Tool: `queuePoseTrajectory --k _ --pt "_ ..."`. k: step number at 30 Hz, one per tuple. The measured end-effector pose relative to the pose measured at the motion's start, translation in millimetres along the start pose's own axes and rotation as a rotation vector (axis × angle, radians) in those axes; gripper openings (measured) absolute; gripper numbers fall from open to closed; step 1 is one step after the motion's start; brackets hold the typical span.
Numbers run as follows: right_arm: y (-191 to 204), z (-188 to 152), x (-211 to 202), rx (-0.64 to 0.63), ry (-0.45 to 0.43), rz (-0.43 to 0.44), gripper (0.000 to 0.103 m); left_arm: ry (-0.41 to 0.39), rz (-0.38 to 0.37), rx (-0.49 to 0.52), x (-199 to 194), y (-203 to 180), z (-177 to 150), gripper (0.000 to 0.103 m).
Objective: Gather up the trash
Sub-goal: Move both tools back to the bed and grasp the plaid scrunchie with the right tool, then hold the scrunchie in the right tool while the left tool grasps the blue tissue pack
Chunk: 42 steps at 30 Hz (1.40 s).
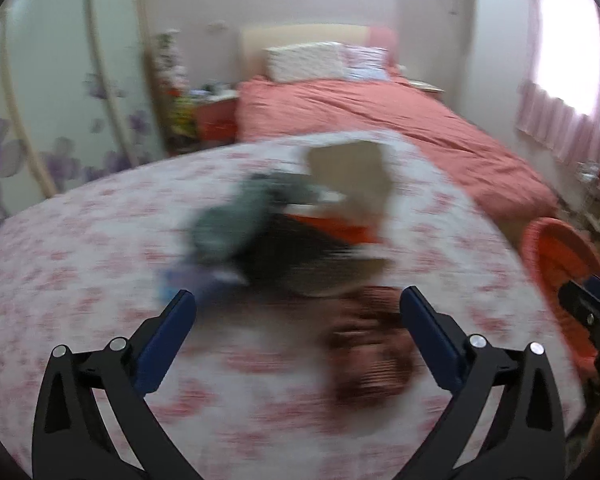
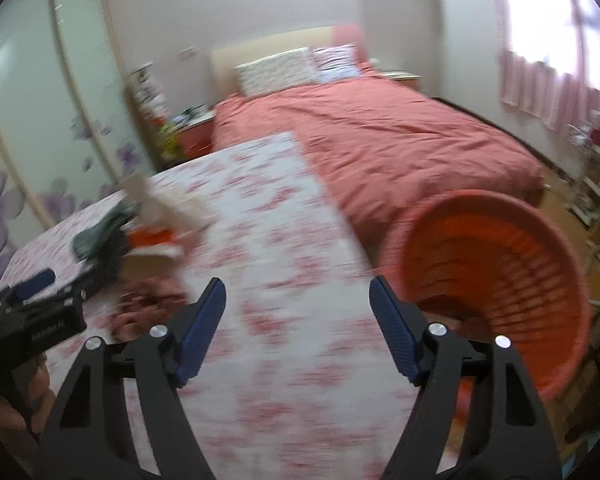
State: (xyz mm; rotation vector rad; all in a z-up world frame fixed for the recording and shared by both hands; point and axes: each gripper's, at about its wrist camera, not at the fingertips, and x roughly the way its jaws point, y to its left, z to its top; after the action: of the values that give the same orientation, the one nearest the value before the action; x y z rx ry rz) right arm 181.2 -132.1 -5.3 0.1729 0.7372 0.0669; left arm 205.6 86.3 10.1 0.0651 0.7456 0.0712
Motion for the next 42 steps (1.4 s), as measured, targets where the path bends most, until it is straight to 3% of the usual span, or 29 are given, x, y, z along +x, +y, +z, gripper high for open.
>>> queuePoseTrajectory --k 4,9,13,15,19,21,24,31,34,42 --pt "57 -5 17 -0.062 0.039 0.083 0.07 0.012 0.09 -0.02 1 42 -5 0.101" --pt "112 -19 38 -0.131 0.086 0.11 0.069 0.003 0.115 -0.049 6 83 -18 0.101" --pt "137 -27 58 -0.156 0.135 0.088 0.069 -0.083 0.061 -0.066 8 106 -26 0.1" --pt "145 -30 69 -0.178 0.161 0.046 0.068 -0.084 0.022 -0.077 11 111 -26 0.1" --pt "145 -39 78 -0.203 0.185 -0.003 0.053 -0.005 0.033 -0.06 24 117 -31 0.1" --pt "143 -40 75 -0.227 0.178 -0.03 0.036 0.033 0.001 -0.08 31 120 -32 0.1" --pt "130 -38 70 -0.203 0.18 -0.035 0.024 0.037 -0.04 -0.102 37 121 -33 0.1" --pt "91 -28 63 -0.066 0.165 -0.072 0.022 -0.063 -0.099 0.0 44 102 -17 0.1" --pt "88 -29 61 -0.063 0.169 -0.063 0.022 -0.042 -0.16 0.058 60 92 -10 0.1" --pt "86 -27 66 -0.057 0.182 -0.045 0.023 -0.007 -0.271 0.102 78 79 -1 0.1"
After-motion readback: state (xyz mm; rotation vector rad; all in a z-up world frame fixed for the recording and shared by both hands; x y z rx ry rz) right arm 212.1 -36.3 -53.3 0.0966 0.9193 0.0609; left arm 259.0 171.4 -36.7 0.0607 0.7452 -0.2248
